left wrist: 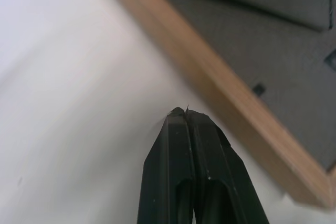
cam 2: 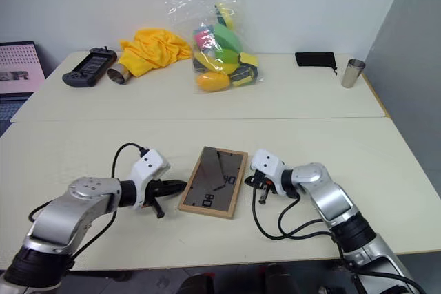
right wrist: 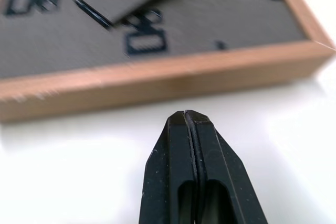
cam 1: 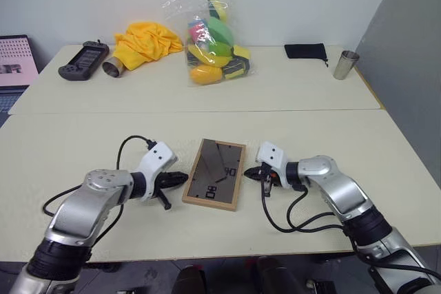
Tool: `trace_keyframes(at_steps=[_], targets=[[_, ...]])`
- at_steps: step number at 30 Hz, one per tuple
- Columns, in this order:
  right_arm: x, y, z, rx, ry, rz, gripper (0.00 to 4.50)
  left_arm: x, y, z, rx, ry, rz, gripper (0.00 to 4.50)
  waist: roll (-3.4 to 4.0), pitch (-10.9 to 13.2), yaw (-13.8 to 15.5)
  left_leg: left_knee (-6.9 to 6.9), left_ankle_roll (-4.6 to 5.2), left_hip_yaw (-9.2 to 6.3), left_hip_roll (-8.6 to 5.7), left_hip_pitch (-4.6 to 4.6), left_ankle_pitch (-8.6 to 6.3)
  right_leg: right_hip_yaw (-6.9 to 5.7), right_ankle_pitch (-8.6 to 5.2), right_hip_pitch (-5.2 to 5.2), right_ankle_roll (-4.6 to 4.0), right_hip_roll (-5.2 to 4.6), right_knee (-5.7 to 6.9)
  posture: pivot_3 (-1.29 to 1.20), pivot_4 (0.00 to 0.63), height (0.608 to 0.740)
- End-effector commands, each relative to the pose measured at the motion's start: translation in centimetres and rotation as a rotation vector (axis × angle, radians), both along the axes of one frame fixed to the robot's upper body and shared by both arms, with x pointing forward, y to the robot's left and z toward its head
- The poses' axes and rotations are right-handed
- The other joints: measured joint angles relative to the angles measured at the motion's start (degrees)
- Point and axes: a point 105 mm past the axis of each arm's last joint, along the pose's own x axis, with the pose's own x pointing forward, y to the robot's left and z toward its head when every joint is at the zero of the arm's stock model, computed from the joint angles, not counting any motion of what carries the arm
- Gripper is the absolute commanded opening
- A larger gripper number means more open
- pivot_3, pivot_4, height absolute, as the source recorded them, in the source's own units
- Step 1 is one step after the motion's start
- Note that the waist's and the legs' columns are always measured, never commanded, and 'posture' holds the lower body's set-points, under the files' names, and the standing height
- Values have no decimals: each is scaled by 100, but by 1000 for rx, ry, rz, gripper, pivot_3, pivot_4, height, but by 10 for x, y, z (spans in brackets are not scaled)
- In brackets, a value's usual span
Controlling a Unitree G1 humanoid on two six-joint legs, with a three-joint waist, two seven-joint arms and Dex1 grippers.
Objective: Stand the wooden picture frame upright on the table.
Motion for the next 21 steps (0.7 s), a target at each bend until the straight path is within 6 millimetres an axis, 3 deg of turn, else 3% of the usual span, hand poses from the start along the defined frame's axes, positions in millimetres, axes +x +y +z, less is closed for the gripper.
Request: trace_keyframes(at_steps=[1, 4, 7, 11, 14, 21], targets=[[12, -32, 3, -37, -21, -116, 20, -6, 17, 15, -15, -16, 24, 21, -1, 0, 4, 0, 0, 0, -1, 0, 0, 0, 0, 1, 0, -1, 0, 0, 150, 740], [7, -33, 8, -11, -10, -121, 20, -12, 23, 23, -112, 15, 21, 21, -2, -1, 18, 0, 0, 0, -1, -1, 0, -1, -1, 1, 0, -2, -3, 0, 150, 740], [1, -31, 8, 0, 0, -111, 0, -21, 23, 35, -322, 124, -1, 461, -2, -1, -1, -1, 0, 0, 0, -1, 0, -3, -3, 0, -3, -2, -2, 0, 150, 740], [-2, -28, 5, 14, 14, -111, 0, -19, 28, 47, -533, 265, 42, 1368, -3, -1, -9, -2, 1, -4, 0, -1, 0, -11, -15, 0, 12, -1, -2, 0, 150, 740], [-5, -26, 3, 24, 23, -106, 0, -17, 29, 49, -596, 344, 51, 1948, -3, -1, -25, -1, 1, -9, 0, -1, -1, -15, -18, 1, 18, 0, -2, 0, 150, 740], [-14, -10, 0, 51, 38, -75, 0, -9, 24, 35, -677, 605, 104, 3497, -3, -1, -26, -2, 1, -28, -1, -3, -1, -26, -17, 1, 9, 4, 0, 0, 150, 740]])
